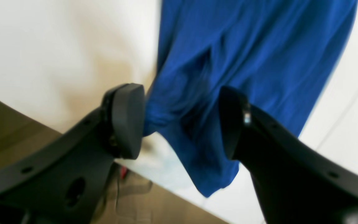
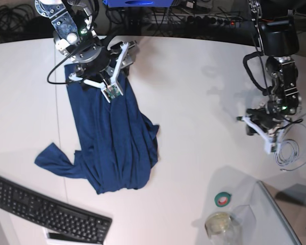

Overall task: Layout the t-shirt on the table in an organized manner, then fold the t-shirt properly
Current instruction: 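Drag the shirt with the right gripper and release it in a heap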

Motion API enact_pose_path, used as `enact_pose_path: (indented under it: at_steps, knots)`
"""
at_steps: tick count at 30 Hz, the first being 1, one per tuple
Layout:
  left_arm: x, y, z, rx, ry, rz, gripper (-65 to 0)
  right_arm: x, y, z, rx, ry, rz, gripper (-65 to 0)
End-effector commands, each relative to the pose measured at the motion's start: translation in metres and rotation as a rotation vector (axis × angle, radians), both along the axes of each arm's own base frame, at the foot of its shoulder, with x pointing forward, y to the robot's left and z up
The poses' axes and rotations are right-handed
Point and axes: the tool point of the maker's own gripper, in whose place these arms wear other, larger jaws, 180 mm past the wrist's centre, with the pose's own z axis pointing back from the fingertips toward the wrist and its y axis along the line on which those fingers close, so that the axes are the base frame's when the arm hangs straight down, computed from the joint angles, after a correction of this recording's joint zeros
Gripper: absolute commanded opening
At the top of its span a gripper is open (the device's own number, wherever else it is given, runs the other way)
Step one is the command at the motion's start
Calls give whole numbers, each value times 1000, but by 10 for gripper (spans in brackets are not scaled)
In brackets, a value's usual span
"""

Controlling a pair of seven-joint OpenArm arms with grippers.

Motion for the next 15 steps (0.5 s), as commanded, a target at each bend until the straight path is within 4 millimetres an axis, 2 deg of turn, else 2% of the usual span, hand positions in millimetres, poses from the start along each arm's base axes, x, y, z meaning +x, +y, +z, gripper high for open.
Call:
enact_pose_path:
  at_steps: [1, 3, 4, 6, 10, 15]
  knots:
    - [2, 26, 17, 19, -53, 58, -443, 18, 6, 22, 36, -79, 3, -291]
    - [-10, 55, 23, 17, -73, 150, -443, 50, 11, 45, 51, -164, 2, -287]
    - [-18, 70, 26, 27, -75, 186, -443, 72, 14, 54, 56, -201, -9, -285]
    - [-28, 81, 27, 42, -66, 198, -443, 107, 16, 53, 29, -206, -25, -285]
    - [-45, 84, 18, 58, -28, 194, -446, 175, 13, 43, 1, -184, -100, -285]
    - [-59, 83, 9, 56, 1, 196, -448, 237, 9, 37, -22, -212, -129, -285]
